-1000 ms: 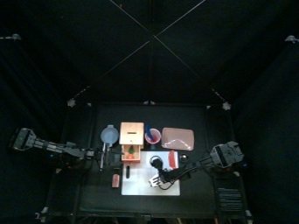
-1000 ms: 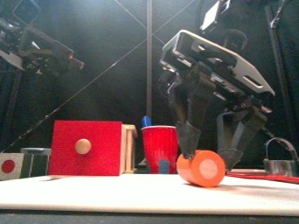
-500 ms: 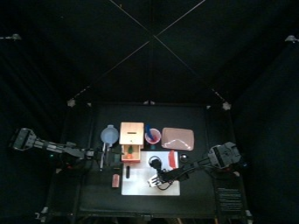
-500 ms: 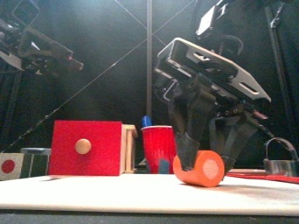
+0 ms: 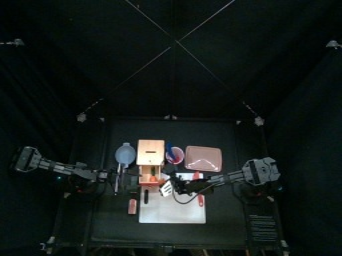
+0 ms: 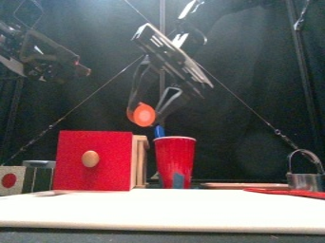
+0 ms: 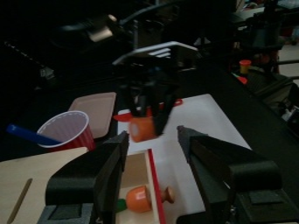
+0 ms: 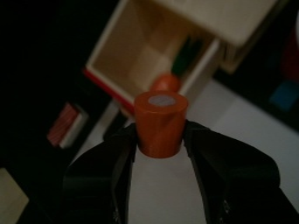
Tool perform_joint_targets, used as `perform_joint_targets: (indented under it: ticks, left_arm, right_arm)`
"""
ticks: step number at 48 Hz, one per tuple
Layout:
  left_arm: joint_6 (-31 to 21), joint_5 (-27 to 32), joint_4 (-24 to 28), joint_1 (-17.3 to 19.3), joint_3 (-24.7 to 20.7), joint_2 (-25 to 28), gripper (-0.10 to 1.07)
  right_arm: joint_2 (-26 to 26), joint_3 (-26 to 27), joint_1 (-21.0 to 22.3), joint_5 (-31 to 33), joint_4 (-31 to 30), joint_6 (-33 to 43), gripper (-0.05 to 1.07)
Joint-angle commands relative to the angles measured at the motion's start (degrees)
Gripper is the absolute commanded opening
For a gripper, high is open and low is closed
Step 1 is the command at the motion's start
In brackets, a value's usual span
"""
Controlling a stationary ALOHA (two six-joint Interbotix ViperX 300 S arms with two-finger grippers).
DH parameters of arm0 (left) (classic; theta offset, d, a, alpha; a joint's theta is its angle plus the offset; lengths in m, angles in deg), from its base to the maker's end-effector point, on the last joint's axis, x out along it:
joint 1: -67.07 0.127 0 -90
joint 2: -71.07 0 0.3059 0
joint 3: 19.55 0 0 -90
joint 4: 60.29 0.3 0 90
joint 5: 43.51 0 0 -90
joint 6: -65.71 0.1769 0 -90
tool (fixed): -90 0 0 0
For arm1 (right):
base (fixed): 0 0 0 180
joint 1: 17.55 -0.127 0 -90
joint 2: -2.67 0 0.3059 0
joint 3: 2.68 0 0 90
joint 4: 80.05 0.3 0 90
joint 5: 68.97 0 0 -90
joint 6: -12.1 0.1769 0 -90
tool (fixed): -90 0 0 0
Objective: Put carrot top and bottom into open drawer
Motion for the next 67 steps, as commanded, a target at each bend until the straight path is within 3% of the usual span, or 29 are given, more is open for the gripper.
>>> perform_joint_targets:
  ticks: [1,14,33,46,57,67]
  left_arm:
    - [-0.09,-0.26,-0.09,0.18,-0.88,0.09,0.85]
    - [0.00,-0.26,-0.09,0.44,-0.70,0.09,0.85]
    - [-0.09,-0.26,-0.09,0.44,-0.53,0.00,0.85]
    - [0.00,-0.26,-0.09,0.44,-0.53,0.09,0.85]
    - [-0.09,-0.26,-0.35,0.44,-0.62,0.09,0.85]
    - [-0.09,-0.26,-1.67,0.44,-1.23,0.09,0.85]
  right_arm:
    - [-0.35,2.11,0.88,-1.85,-0.53,-0.18,0.72]
    - [-3.87,3.16,2.11,-4.92,-0.35,-0.09,0.73]
    - [-3.96,3.78,2.37,-4.92,-1.76,-0.18,0.84]
    - [-3.96,3.96,2.11,-5.01,-1.76,-0.18,0.84]
    - [-2.20,4.39,1.41,-5.01,-3.08,-0.18,0.84]
    - [2.29,0.88,-1.23,-6.33,-9.67,-0.18,0.83]
